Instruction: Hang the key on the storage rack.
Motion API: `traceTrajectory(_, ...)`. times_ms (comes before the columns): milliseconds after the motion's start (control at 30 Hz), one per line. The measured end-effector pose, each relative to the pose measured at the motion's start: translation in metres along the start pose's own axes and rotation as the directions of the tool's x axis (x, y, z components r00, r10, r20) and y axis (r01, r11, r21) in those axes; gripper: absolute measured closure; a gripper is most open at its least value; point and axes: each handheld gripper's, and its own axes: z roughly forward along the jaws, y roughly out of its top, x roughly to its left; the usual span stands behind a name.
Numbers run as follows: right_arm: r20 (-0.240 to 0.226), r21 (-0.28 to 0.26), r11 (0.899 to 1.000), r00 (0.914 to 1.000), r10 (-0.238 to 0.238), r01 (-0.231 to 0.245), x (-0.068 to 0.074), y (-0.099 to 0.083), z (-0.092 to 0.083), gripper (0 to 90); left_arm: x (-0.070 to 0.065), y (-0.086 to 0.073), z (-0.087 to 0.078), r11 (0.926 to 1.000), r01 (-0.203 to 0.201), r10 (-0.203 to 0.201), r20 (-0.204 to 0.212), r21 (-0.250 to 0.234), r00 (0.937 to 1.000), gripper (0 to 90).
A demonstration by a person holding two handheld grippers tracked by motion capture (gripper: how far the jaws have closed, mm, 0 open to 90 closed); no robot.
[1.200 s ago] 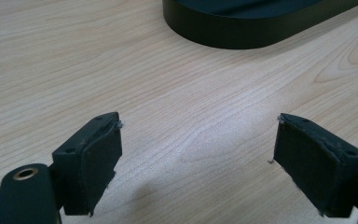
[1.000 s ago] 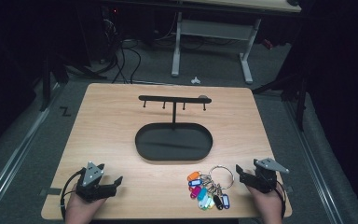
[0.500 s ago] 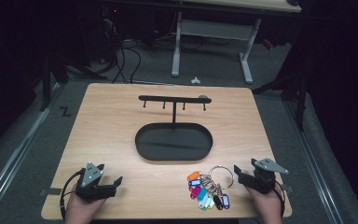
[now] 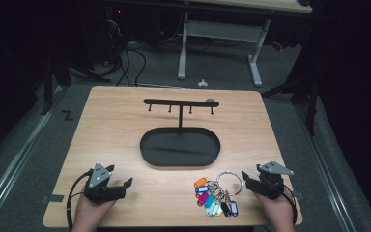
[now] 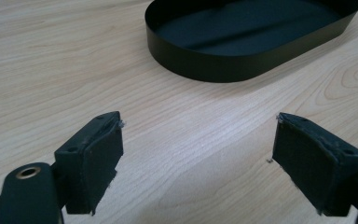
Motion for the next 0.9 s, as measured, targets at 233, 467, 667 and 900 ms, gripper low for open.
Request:
traceTrajectory(233, -0.03, 0.103, 0.994, 0.9992, -0.027, 0.03, 0.0, 0.008, 0.003, 33.3, 0.003, 0.003, 0.007, 0.9997, 0.023, -0.023, 0.003, 0.005, 0.9997, 16.8)
traceTrajectory(467, -0.08, 0.202, 0.978, 0.9963, -0.029, 0.045, 0.001, 0.018, 0.009, 26.1, 0.002, 0.006, 0.007, 0.9999, 0.012, -0.012, 0.001, 0.008, 0.9999, 16.9)
traceTrajectory(667, -0.088, 0.273, 0.959, 0.9947, -0.053, 0.075, 0.006, 0.023, 0.017, 25.1, 0.002, 0.006, 0.009, 0.9999, 0.011, -0.011, 0.01, -0.001, 0.9999, 16.9)
traceTrajectory(900, -0.108, 0.315, 0.94, 0.9891, -0.1, 0.129, 0.011, 0.031, 0.02, 31.9, 0.001, 0.007, 0.009, 1.0, 0.008, -0.008, 0.024, -0.004, 0.9997, 17.0)
